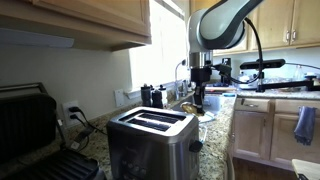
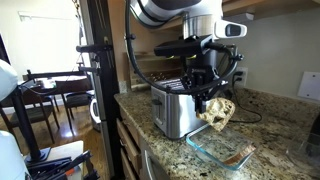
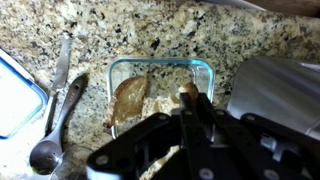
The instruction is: Put a slice of bread in the right compartment of the toaster
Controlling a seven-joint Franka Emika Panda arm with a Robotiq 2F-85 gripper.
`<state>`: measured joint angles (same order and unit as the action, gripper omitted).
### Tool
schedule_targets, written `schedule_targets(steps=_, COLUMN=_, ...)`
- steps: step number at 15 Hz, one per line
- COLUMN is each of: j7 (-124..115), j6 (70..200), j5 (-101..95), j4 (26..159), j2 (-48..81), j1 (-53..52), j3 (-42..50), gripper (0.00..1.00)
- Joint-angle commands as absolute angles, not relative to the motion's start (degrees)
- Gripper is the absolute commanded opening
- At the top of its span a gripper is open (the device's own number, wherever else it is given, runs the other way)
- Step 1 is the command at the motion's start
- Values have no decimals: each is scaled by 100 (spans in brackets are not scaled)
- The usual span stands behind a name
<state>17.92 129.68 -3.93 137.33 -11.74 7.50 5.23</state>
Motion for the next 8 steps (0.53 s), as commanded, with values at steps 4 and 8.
schedule_targets(steps=4, j7=1575, j6=13031, j5=-581, j4=13962, j2=-1566, j1=688, j3=561, gripper=5)
schedule_targets(steps=8, j7=1572, j6=12990, j5=-627, j4=13925, j2=-1591, j1=686, j3=553, gripper=5)
